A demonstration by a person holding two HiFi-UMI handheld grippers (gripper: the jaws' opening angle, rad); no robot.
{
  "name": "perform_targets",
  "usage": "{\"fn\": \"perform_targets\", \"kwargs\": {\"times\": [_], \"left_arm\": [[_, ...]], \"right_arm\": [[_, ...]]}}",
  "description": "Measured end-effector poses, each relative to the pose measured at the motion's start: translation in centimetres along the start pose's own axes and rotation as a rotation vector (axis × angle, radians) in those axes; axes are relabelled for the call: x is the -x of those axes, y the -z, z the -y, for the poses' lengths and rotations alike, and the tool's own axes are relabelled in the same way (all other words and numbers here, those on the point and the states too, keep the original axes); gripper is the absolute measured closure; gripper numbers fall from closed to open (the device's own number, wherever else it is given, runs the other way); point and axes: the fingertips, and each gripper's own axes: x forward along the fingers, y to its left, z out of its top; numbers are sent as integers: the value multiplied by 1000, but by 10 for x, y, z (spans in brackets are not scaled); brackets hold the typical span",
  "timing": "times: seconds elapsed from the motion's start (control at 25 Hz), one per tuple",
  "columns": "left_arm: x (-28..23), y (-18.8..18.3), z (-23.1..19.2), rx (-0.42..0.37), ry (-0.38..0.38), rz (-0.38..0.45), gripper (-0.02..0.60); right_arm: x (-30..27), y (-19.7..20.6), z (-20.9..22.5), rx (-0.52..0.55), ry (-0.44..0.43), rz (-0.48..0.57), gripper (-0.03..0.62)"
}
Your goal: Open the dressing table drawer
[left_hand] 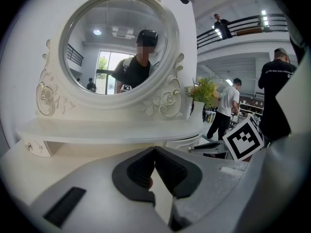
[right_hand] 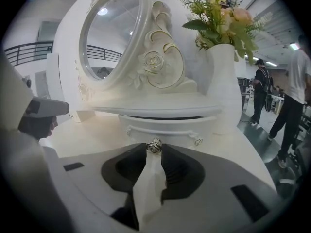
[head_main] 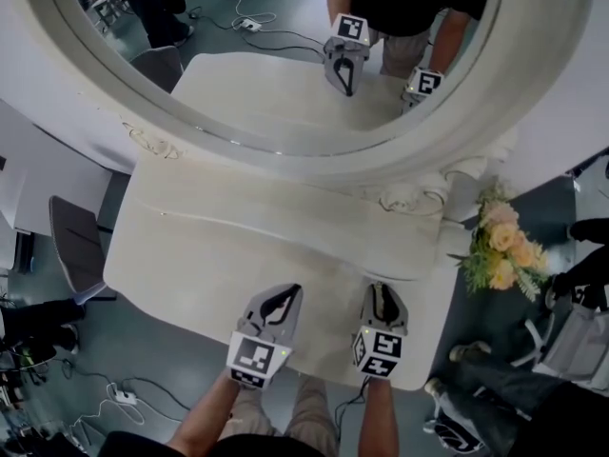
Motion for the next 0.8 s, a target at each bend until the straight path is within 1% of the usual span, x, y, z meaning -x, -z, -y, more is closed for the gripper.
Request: {"fn": "perform_targets", "kwargs": {"times": [0.28, 0.44, 0.8], "left_arm": [[6, 5, 2, -7, 7, -3, 578], [11, 9, 4, 21, 9, -27, 578], [19, 11, 3, 3, 4, -14, 578]], "right_arm": [[7, 7, -2, -8, 2, -6, 500], [9, 10, -3, -10, 8, -4, 502], [14, 12, -4, -19, 6, -2, 510]]}}
